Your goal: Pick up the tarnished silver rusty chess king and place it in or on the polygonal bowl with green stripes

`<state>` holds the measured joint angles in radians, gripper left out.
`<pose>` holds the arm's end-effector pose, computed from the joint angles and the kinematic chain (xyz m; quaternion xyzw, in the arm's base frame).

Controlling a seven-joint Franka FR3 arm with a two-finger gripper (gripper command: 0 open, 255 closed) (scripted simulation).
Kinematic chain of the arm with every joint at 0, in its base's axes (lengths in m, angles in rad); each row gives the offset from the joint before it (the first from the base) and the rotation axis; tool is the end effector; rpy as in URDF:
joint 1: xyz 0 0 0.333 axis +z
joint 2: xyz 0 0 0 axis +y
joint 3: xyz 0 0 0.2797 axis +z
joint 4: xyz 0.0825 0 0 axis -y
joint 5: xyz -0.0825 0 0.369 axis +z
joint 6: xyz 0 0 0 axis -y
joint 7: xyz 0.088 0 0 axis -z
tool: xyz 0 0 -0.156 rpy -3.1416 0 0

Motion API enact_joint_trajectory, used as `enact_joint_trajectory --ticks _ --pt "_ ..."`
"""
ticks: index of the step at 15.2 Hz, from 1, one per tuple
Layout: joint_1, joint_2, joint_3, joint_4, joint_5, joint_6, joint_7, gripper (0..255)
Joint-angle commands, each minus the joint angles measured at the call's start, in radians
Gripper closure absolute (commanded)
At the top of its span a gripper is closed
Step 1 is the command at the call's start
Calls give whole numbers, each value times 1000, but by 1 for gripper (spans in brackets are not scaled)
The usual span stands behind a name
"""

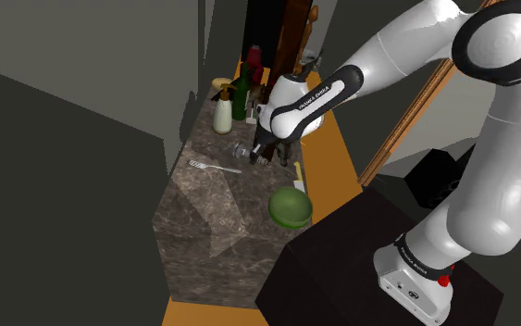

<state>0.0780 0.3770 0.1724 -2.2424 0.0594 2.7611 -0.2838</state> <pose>0.5274 0.1390 0.1450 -0.9697 -0.2291 -0.0734 0.0429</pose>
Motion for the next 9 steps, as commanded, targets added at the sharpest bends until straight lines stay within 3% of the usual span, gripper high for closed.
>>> enact_joint_trajectory --ticks 1,5,9 --pt "-13 -59 14 -98 18 39 -13 255" --pt "-51 -165 52 -275 76 110 -64 255" --pt "-94 -270 110 -442 185 170 -153 255"
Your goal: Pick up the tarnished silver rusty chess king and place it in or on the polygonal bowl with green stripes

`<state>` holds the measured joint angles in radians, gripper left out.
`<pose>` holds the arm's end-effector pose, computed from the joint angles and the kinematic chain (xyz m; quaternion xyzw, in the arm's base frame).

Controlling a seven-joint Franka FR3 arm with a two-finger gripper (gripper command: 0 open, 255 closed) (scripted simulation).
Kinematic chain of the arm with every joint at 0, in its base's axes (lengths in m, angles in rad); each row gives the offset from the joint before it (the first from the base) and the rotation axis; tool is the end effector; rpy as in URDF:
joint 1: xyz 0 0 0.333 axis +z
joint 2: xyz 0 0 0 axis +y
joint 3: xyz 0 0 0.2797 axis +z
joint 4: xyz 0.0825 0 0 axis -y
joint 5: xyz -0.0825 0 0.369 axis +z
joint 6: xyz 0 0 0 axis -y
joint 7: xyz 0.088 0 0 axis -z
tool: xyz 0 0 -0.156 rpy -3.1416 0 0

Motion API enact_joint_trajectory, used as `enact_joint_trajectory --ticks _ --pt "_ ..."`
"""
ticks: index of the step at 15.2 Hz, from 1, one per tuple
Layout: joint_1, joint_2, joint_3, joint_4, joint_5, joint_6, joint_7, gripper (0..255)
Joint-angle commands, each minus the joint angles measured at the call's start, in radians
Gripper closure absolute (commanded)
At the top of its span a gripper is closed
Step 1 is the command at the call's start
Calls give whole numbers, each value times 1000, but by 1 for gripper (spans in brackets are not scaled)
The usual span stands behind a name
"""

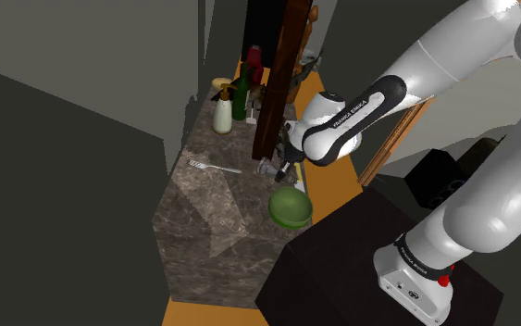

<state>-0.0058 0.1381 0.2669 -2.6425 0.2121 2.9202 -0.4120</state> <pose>0.4229 0.1078 0.1418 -0.9696 -0.2293 -0.0734 0.0431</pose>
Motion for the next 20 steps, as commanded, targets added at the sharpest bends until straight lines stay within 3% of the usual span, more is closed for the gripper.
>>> enact_joint_trajectory --ticks 1,4,6,12,15,18,20 --pt "-22 -58 34 -81 73 23 -57 255" --pt "-35 -141 83 -193 238 50 -182 255" --pt "-7 -203 91 -269 383 60 -287 255" --pt "3 -50 115 -229 564 178 -450 255" --pt "-53 32 187 -197 679 238 -559 255" --pt "-161 135 297 -164 751 320 -649 255" --pt "-165 135 299 -166 738 321 -639 255"
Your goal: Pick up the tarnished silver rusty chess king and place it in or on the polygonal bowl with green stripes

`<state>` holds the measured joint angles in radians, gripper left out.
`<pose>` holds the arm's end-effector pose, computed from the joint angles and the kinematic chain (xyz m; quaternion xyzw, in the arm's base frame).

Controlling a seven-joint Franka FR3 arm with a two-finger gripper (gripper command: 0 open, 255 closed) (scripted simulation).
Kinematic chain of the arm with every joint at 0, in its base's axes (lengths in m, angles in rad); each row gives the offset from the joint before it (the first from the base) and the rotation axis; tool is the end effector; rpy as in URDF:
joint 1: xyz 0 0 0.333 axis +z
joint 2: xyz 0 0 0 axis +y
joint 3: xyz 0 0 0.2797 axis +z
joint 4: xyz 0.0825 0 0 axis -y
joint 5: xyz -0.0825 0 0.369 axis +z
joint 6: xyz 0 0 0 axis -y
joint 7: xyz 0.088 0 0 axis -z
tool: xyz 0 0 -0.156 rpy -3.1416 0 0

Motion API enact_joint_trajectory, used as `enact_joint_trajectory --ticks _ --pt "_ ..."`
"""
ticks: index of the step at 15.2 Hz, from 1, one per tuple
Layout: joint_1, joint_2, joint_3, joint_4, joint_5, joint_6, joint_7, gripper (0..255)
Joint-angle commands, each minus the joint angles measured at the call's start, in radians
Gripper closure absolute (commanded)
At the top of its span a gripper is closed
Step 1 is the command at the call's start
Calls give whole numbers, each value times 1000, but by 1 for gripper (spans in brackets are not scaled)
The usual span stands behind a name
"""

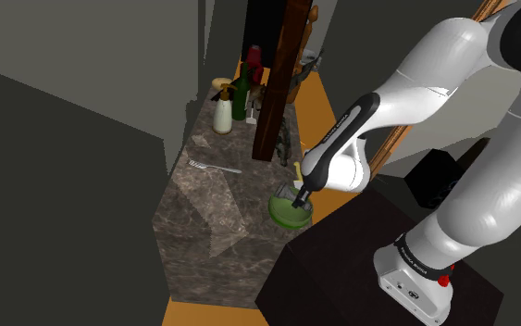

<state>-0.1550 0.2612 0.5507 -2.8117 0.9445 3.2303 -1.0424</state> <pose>0.3322 0.0807 0.0798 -0.9697 -0.2290 -0.0733 0.0424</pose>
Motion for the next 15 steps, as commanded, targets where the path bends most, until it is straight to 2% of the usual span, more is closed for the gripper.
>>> enact_joint_trajectory --ticks 1,6,7,12,13,14,15 --pt "-16 12 16 3 5 11 -8 255" --pt "-16 12 16 3 4 11 -7 255" --pt "-16 12 16 3 4 11 -7 0" --pt "-16 12 16 3 4 11 -7 0" --pt "53 -66 -51 -22 -14 -50 28 0" --pt "124 -140 -129 -50 -69 -104 89 0" --pt "175 -210 -195 -79 -153 -153 166 0"
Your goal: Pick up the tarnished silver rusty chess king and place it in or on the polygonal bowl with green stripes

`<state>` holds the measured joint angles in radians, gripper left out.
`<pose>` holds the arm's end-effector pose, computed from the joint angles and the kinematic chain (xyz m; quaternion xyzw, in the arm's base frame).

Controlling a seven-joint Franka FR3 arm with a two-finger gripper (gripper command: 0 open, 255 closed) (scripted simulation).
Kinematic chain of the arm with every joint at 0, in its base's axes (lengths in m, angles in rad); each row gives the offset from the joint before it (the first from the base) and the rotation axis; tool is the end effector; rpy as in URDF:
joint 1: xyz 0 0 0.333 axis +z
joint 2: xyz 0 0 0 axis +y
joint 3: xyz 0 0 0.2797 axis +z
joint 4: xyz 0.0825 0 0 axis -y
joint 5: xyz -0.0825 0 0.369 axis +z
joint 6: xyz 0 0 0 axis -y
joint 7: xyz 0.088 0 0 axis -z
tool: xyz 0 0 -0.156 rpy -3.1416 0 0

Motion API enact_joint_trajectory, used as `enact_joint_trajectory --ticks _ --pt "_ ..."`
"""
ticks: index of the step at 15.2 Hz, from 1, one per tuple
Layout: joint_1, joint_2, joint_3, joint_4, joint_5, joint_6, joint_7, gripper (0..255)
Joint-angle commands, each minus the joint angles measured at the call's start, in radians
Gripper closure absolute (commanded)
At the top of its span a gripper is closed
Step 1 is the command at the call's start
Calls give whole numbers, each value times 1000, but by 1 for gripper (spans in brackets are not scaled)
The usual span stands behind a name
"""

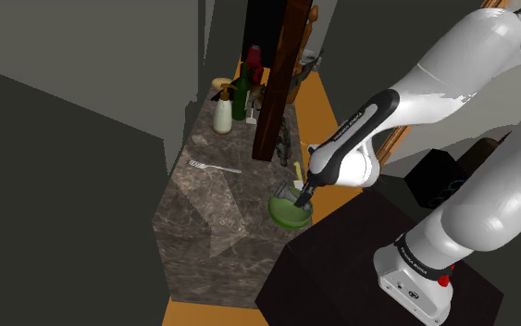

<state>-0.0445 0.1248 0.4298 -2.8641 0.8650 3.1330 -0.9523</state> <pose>0.3322 0.0753 0.1024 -0.9695 -0.2301 -0.0739 0.0404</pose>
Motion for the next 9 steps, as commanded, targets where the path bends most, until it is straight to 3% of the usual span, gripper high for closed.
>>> enact_joint_trajectory --ticks 1,9 --pt "77 -128 -101 -48 -145 -92 138 0" --pt "56 -128 -80 -48 -145 -92 138 0"
